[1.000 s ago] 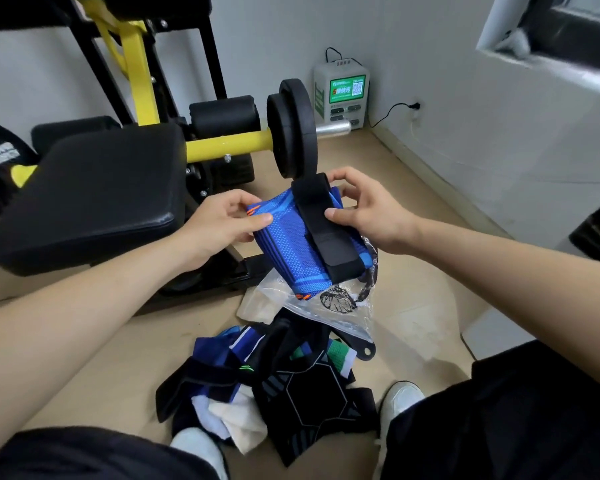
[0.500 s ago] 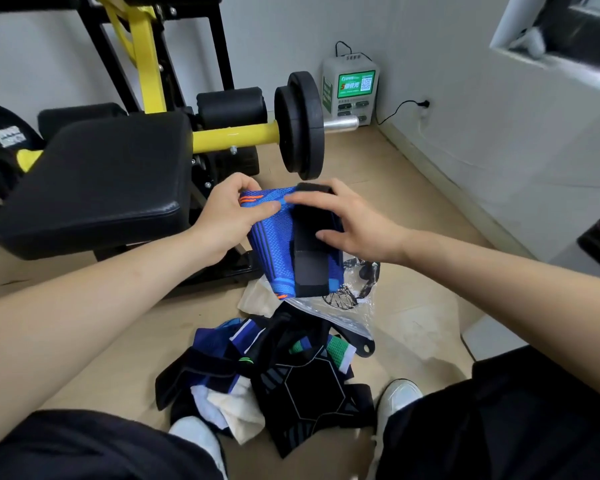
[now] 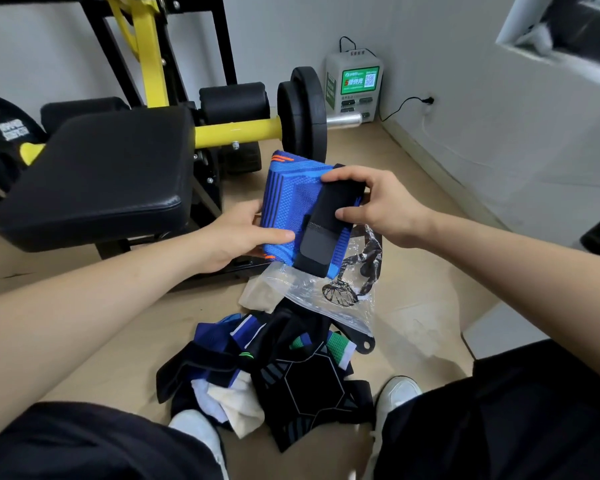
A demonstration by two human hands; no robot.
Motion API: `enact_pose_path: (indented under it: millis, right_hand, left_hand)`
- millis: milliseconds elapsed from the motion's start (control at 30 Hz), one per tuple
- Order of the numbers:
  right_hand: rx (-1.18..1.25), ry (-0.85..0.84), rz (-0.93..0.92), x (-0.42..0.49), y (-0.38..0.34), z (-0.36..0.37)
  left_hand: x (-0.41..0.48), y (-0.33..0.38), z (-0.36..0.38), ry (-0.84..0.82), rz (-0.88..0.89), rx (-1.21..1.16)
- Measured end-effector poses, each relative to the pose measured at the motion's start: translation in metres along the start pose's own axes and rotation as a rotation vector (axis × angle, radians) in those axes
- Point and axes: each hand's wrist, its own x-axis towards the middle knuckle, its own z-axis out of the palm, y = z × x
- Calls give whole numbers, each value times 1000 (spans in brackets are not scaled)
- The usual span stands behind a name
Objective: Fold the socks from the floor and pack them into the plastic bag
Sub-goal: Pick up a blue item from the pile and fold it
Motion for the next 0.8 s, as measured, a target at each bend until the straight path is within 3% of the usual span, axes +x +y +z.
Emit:
enact_pose_path:
  millis: [133,233,367,433,533,700,800]
  right_hand:
    - [12,-2,32,4,7,-5]
    - [-32,15,20,3,6,-5]
    - [-51,17,19,1,5,-6]
    - [-68,11,19,-1,4,-6]
    - [-132,-56,7,-3,-3,-2]
    - [-153,-129,7,-8,-16,9]
    - [-60,-131,3,-10,-21,11]
  left_hand:
    - [1,2,2,234,173,128]
    - [2,4,4,305,238,200]
    - [0,10,7,111,178,-19]
    - [1,9,5,62,215,5]
    - [1,8,6,152,311,207]
    - [-7,11,19,454,517,679]
    - [-9,9,22,445,545,792]
